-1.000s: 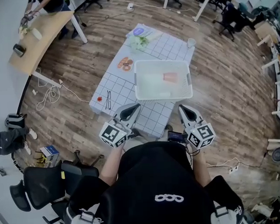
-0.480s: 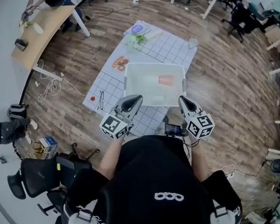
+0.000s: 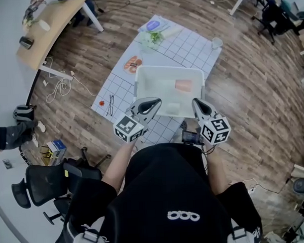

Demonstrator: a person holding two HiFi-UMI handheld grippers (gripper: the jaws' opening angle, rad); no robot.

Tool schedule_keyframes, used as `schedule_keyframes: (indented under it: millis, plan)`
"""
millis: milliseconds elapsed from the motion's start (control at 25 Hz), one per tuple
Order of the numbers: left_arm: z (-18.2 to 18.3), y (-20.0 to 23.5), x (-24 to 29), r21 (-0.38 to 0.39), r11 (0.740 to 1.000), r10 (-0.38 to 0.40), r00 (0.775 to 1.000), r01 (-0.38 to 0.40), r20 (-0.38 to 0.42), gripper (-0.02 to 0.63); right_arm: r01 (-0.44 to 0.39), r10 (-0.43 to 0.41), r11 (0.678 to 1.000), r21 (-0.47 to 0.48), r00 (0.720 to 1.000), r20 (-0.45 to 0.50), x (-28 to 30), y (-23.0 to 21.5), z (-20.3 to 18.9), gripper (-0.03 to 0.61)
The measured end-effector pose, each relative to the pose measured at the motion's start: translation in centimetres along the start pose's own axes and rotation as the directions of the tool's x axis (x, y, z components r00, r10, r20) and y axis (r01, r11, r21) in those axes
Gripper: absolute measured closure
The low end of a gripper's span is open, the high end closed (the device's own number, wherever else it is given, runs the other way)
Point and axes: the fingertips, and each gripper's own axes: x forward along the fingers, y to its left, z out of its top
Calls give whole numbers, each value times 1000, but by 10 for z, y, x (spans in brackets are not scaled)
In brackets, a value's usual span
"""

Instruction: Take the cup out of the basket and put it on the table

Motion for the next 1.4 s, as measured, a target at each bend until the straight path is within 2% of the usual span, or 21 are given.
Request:
schedule_keyframes:
  millis: [120, 200, 320, 440, 520, 720, 800, 920, 1040, 1160, 1240, 1320, 1400]
  plan:
    - [-13, 7, 22, 33, 997, -61, 995, 63, -76, 604, 6, -6, 1000, 14, 1000, 5, -4, -3, -4, 554]
    - [-23, 6, 41, 83, 988, -120, 984, 132, -135, 604, 15, -15, 1000, 25, 1000, 9, -9, -6, -7, 554]
    - [-44, -1, 71, 183, 940, -237, 937, 289, -258, 604, 36, -37, 998, 46, 999, 21, -15, -12, -10, 554]
    - [-69, -11, 97, 238, 866, -333, 861, 441, -384, 604, 66, -68, 995, 71, 997, 27, -25, -17, -15, 554]
    - [-91, -15, 110, 263, 809, -367, 801, 525, -473, 604, 86, -89, 992, 91, 996, 32, -31, -20, -18, 554]
    - [-147, -21, 127, 299, 645, -376, 633, 703, -676, 601, 128, -136, 983, 134, 990, 48, -44, -25, -25, 554]
    - [-169, -21, 130, 281, 608, -361, 574, 742, -735, 580, 145, -154, 979, 145, 987, 50, -48, -28, -28, 554]
    - [-201, -17, 131, 228, 594, -334, 494, 771, -803, 503, 170, -181, 972, 164, 982, 51, -54, -32, -32, 554]
    - [-228, -13, 135, 176, 610, -310, 436, 773, -845, 456, 191, -203, 965, 179, 978, 50, -60, -37, -35, 554]
    - [-248, -6, 142, 152, 635, -278, 408, 757, -870, 408, 213, -225, 959, 188, 973, 48, -66, -42, -38, 554]
    - [-262, -7, 144, 112, 655, -286, 383, 747, -878, 383, 224, -238, 955, 196, 970, 48, -69, -45, -40, 554]
    - [-274, -11, 147, 79, 662, -304, 363, 745, -881, 365, 233, -247, 951, 203, 968, 45, -72, -48, -42, 554]
    - [-281, -14, 149, 68, 665, -305, 353, 744, -884, 357, 240, -254, 948, 210, 966, 42, -74, -50, -44, 554]
